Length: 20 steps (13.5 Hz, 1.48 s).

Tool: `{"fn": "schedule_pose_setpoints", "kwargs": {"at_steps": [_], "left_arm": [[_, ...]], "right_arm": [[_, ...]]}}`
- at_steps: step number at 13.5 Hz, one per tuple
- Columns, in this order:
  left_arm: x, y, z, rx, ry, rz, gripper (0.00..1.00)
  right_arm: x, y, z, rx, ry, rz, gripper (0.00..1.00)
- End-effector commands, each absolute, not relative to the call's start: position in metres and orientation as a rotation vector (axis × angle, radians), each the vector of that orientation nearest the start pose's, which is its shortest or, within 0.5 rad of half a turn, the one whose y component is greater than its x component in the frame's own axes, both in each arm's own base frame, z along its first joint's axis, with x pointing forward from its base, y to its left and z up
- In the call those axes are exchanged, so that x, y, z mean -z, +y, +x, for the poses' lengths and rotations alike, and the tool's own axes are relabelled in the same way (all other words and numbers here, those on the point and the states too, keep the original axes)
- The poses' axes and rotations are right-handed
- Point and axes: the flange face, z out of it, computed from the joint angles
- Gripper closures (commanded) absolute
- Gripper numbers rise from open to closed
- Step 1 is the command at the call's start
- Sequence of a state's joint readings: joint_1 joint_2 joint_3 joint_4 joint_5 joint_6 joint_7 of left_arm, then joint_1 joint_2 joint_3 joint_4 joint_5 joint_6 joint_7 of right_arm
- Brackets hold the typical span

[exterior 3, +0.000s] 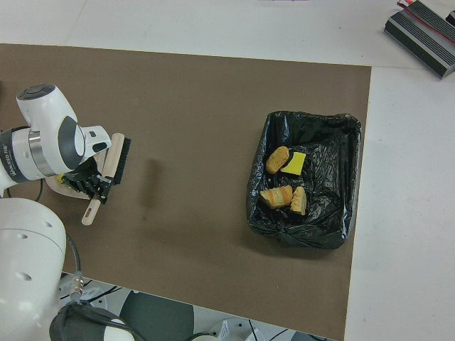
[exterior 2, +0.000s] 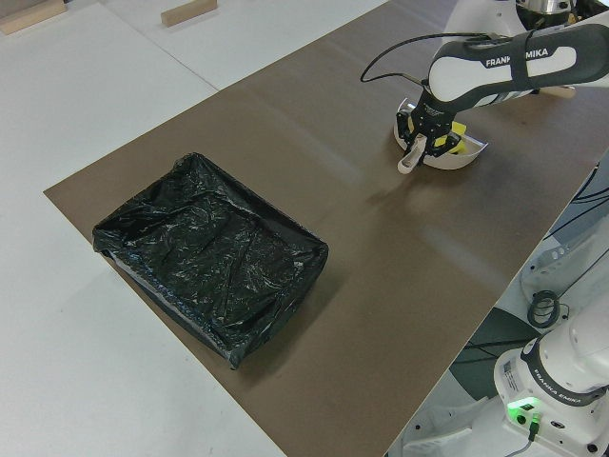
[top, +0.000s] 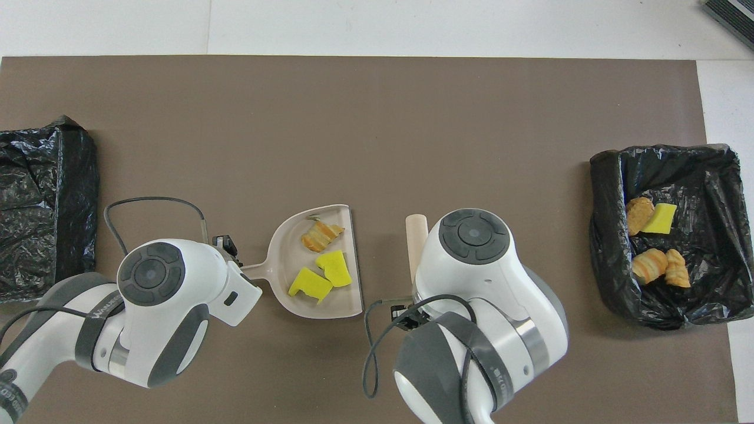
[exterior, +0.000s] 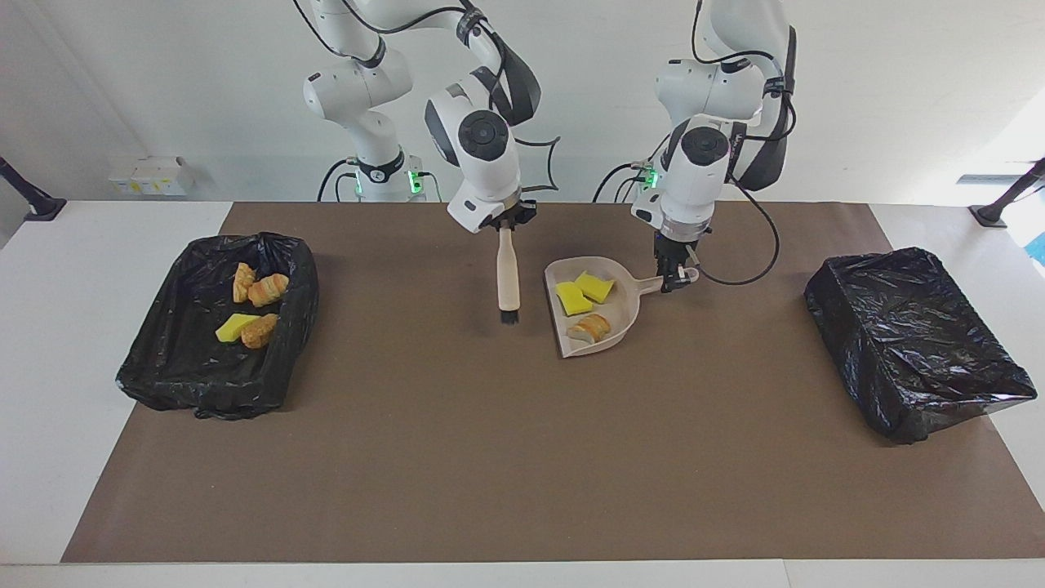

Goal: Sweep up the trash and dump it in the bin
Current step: 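Sweep the remaining pieces into the dustpan with the right gripper's brush, then carry the loaded dustpan to the black bag and tip it with the left gripper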

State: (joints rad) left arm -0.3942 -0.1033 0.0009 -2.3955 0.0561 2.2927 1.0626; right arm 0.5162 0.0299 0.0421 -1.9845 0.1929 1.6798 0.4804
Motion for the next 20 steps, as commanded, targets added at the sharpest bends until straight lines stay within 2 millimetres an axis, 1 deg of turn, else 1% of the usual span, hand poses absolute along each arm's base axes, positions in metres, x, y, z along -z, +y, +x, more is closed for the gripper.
{"fn": "schedule_pose_setpoints", "kwargs": {"at_steps": [1, 2, 3, 4, 5, 6, 8, 9, 10, 11, 12, 13, 14, 15, 16, 17, 18, 20], "left_arm": [[-0.377, -0.165, 0.465, 0.028, 2.110, -2.277, 1.00], [-0.392, -0.154, 0.482, 0.005, 2.134, -2.260, 1.00], [-0.408, -0.143, 0.499, -0.042, 2.146, -2.267, 1.00], [-0.424, -0.130, 0.519, -0.072, 2.167, -2.259, 1.00], [-0.438, -0.117, 0.536, -0.085, 2.183, -2.252, 1.00], [-0.453, -0.098, 0.552, -0.088, 2.192, -2.247, 1.00], [-0.477, -0.058, 0.576, -0.095, 2.223, -2.226, 1.00], [-0.486, -0.032, 0.588, -0.093, 2.240, -2.211, 1.00], [-0.495, -0.006, 0.596, -0.084, 2.242, -2.203, 1.00], [-0.501, 0.018, 0.601, -0.067, 2.237, -2.196, 1.00], [-0.503, 0.050, 0.605, -0.063, 2.232, -2.193, 1.00], [-0.505, 0.080, 0.607, -0.065, 2.230, -2.183, 1.00], [-0.509, 0.111, 0.607, -0.056, 2.242, -2.159, 1.00], [-0.512, 0.140, 0.606, -0.053, 2.257, -2.134, 1.00], [-0.513, 0.169, 0.599, -0.056, 2.263, -2.125, 1.00], [-0.514, 0.204, 0.589, -0.060, 2.255, -2.134, 1.00], [-0.520, 0.233, 0.582, -0.056, 2.250, -2.115, 1.00], [-0.529, 0.273, 0.577, -0.164, 2.202, -2.090, 1.00]], "right_arm": [[-0.454, 0.283, 0.422, -0.634, -0.038, -3.154, 1.00], [-0.454, 0.288, 0.411, -0.641, -0.040, -3.135, 1.00], [-0.449, 0.290, 0.403, -0.666, -0.008, -3.085, 1.00], [-0.442, 0.290, 0.397, -0.632, 0.012, -3.047, 1.00], [-0.434, 0.292, 0.396, -0.617, 0.029, -3.031, 1.00], [-0.424, 0.311, 0.390, -0.626, 0.024, -3.003, 1.00], [-0.406, 0.326, 0.388, -0.635, 0.024, -2.998, 1.00], [-0.399, 0.339, 0.383, -0.628, 0.037, -3.008, 1.00], [-0.392, 0.346, 0.383, -0.620, 0.078, -3.013, 1.00], [-0.383, 0.351, 0.383, -0.612, 0.092, -3.017, 1.00], [-0.374, 0.358, 0.383, -0.602, 0.109, -3.018, 1.00], [-0.365, 0.369, 0.381, -0.579, 0.111, -3.021, 1.00], [-0.360, 0.379, 0.374, -0.570, 0.065, -3.022, 1.00], [-0.357, 0.383, 0.367, -0.577, 0.029, -3.025, 1.00], [-0.354, 0.380, 0.365, -0.586, -0.003, -3.026, 1.00], [-0.350, 0.377, 0.361, -0.593, -0.040, -3.026, 1.00], [-0.345, 0.374, 0.358, -0.607, -0.046, -3.030, 1.00], [-0.337, 0.370, 0.354, -0.624, -0.040, -3.037, 1.00]]}}
